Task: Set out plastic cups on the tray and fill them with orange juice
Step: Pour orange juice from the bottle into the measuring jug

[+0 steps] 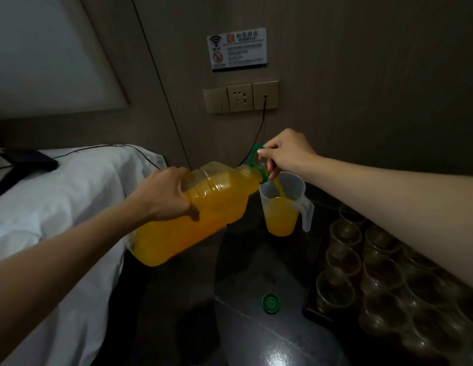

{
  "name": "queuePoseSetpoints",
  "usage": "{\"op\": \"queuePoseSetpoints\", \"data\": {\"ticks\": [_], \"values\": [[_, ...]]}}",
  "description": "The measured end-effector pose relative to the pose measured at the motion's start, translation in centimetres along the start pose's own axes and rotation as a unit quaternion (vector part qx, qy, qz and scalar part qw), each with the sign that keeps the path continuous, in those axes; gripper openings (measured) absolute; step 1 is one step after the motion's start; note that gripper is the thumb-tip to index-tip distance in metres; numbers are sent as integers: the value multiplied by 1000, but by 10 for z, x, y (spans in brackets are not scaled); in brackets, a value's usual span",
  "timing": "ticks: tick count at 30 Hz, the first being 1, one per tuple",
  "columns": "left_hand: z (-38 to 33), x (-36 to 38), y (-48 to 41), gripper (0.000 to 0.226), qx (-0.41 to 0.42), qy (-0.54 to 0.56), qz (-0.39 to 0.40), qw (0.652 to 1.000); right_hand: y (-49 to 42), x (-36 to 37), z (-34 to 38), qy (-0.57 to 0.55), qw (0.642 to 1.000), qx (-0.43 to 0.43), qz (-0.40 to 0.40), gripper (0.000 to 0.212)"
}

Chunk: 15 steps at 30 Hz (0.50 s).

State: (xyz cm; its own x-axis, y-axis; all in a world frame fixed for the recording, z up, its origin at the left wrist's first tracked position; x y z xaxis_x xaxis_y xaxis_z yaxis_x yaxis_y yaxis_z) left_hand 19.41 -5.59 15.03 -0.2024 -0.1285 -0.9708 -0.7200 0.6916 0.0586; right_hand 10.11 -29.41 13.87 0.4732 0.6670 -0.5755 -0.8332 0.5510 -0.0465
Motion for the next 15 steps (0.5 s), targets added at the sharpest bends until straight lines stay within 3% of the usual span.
{"op": "queuePoseSetpoints", "data": {"ticks": [15], "values": [[2, 1, -6, 88, -3, -2, -6, 1000, -6, -3, -4, -15, 1000, 11, 15, 17]]}}
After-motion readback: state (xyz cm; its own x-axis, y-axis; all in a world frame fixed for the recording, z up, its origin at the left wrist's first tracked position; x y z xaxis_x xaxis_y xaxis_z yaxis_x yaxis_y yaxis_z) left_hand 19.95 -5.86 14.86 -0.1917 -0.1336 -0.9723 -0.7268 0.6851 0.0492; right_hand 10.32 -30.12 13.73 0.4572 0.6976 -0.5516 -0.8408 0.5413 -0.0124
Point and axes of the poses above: each hand's wrist, its own y-axis away from the middle knuckle, its own x-axis out of the palm, z = x × y, the point moved 6 cm from there along -y, towards the middle knuckle
